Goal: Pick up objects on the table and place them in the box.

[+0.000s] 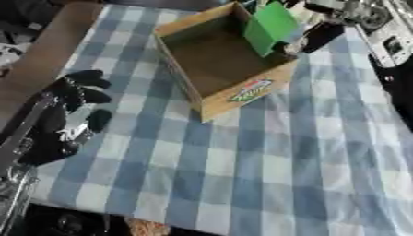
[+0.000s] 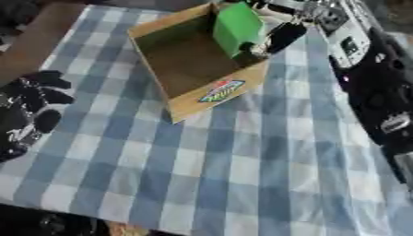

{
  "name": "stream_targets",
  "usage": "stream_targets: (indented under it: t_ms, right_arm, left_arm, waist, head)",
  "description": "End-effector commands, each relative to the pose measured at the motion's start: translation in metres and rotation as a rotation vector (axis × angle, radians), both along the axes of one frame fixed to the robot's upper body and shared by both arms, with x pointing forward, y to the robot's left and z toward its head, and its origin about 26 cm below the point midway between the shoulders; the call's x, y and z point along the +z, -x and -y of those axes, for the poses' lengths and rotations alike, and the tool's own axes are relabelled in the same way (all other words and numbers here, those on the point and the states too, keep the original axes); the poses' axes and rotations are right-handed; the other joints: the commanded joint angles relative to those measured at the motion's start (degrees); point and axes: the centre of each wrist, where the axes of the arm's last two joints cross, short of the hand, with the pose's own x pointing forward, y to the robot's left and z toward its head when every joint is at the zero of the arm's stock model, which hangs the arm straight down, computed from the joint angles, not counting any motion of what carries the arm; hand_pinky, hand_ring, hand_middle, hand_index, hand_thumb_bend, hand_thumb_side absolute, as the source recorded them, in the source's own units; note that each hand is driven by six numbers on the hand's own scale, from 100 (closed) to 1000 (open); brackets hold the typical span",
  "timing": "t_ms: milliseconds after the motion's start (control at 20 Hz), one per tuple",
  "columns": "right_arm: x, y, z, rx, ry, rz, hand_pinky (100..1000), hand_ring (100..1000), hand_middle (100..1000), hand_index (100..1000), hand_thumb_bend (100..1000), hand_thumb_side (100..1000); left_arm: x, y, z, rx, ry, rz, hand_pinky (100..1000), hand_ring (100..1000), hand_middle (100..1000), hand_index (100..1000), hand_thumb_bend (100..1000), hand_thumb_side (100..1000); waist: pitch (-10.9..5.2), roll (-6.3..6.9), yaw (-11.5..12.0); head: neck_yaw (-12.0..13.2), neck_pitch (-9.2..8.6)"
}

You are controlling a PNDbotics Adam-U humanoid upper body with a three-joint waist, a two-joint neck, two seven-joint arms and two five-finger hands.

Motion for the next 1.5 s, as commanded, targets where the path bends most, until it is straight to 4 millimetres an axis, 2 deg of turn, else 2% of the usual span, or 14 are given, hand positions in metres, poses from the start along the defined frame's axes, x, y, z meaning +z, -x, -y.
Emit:
stream_targets:
  t_ms: [50, 400, 650, 700, 800, 950, 1150, 1200, 1350, 1500]
  right_arm:
    - [0.010, -0.003, 0.001, -0.040, -0.019, 0.055, 841, 854, 860, 620, 250, 329]
    - [-0.012, -0.010, -0.009, -0.090, -0.036, 0.045, 839, 854, 860, 629, 248, 349]
    - [-0.016, -0.011, -0.010, -0.094, -0.032, 0.048, 839, 854, 860, 629, 248, 349]
    - [-0.019, -0.012, -0.011, -0.096, -0.029, 0.040, 840, 858, 865, 653, 243, 379]
    - [-0.036, -0.014, -0.016, -0.105, -0.016, -0.005, 841, 858, 866, 671, 252, 385]
    - [-0.047, -0.015, -0.020, -0.111, -0.004, -0.017, 842, 859, 863, 704, 263, 387]
    - [-0.055, -0.016, -0.022, -0.114, 0.009, -0.012, 846, 861, 862, 787, 319, 425]
    - [-0.056, -0.016, -0.023, -0.114, 0.014, -0.008, 849, 863, 864, 830, 340, 457]
    - [-0.055, -0.015, -0.024, -0.111, 0.028, 0.012, 851, 864, 865, 883, 383, 467]
    - [-0.052, -0.015, -0.024, -0.105, 0.029, 0.033, 852, 865, 867, 926, 466, 513]
  left_arm:
    - [0.008, 0.000, 0.003, -0.018, 0.002, 0.027, 789, 681, 717, 865, 503, 506]
    - [0.008, 0.000, 0.005, -0.030, 0.007, 0.026, 789, 681, 716, 865, 504, 507]
    - [0.008, 0.000, 0.006, -0.031, 0.008, 0.026, 789, 681, 716, 865, 504, 507]
    - [0.009, 0.000, 0.006, -0.033, 0.008, 0.027, 789, 680, 715, 864, 504, 507]
    - [0.009, 0.000, 0.007, -0.038, 0.010, 0.028, 789, 680, 715, 864, 504, 507]
    - [0.009, 0.000, 0.008, -0.040, 0.011, 0.027, 789, 680, 715, 864, 504, 507]
    - [0.009, 0.000, 0.008, -0.041, 0.012, 0.028, 789, 680, 715, 864, 505, 506]
    - [0.010, 0.000, 0.008, -0.041, 0.012, 0.029, 789, 680, 715, 865, 505, 506]
    - [0.010, 0.000, 0.008, -0.039, 0.013, 0.029, 789, 680, 715, 864, 505, 506]
    - [0.010, -0.001, 0.008, -0.037, 0.012, 0.030, 789, 680, 715, 865, 506, 506]
  waist:
    - [-0.84, 0.20, 0.42]
    - [-0.61, 0.26, 1.52]
    - [-0.59, 0.26, 1.63]
    - [-0.56, 0.25, 1.79]
    - [-0.62, 0.24, 2.33]
    - [-0.63, 0.22, 2.56]
    - [-0.59, 0.18, 2.61]
    - [-0.59, 0.16, 2.60]
    - [-0.57, 0.09, 2.51]
    - [-0.57, 0.04, 2.35]
  head:
    - [-0.42, -0.52]
    - [-0.98, -0.39]
    - [-1.05, -0.38]
    - [-1.15, -0.40]
    - [-1.46, -0.30]
    - [-1.58, -0.18]
    - [-1.56, -0.12]
    - [-1.53, -0.10]
    - [-1.48, -0.10]
    - [-1.37, -0.16]
